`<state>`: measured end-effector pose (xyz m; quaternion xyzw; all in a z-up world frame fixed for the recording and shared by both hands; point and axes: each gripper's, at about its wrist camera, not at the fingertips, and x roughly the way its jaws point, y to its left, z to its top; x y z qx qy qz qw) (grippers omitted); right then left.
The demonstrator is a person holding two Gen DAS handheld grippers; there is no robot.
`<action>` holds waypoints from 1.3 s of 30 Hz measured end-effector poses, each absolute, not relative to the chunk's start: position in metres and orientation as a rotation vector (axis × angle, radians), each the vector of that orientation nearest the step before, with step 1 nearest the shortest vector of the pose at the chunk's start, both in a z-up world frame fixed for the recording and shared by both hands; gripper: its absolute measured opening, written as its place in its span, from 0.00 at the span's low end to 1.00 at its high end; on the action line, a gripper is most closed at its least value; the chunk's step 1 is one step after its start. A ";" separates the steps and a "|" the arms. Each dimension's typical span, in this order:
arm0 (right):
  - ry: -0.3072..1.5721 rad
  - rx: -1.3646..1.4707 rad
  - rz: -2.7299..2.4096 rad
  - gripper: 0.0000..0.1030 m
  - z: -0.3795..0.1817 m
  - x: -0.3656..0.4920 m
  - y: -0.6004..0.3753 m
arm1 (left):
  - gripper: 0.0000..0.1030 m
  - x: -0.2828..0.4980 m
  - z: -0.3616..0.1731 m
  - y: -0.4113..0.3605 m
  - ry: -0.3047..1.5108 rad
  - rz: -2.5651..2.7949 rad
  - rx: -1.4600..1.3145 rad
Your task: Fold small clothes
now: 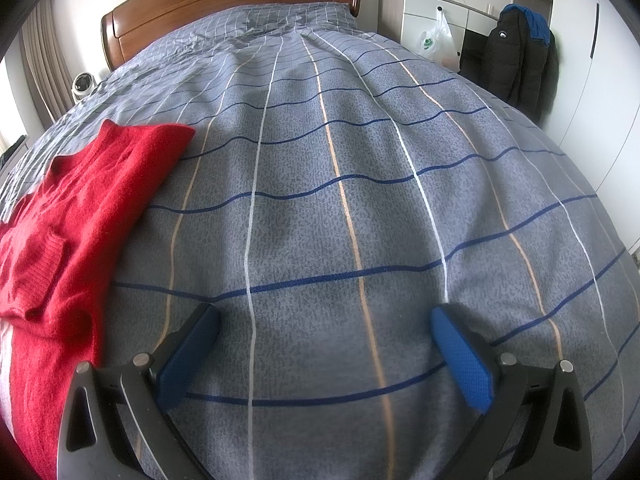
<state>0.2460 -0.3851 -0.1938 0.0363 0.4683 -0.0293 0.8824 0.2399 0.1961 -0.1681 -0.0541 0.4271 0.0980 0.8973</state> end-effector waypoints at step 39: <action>0.975 0.072 -0.066 1.00 -0.192 0.245 -0.386 | 1.00 0.246 -0.168 0.195 0.909 0.215 -0.092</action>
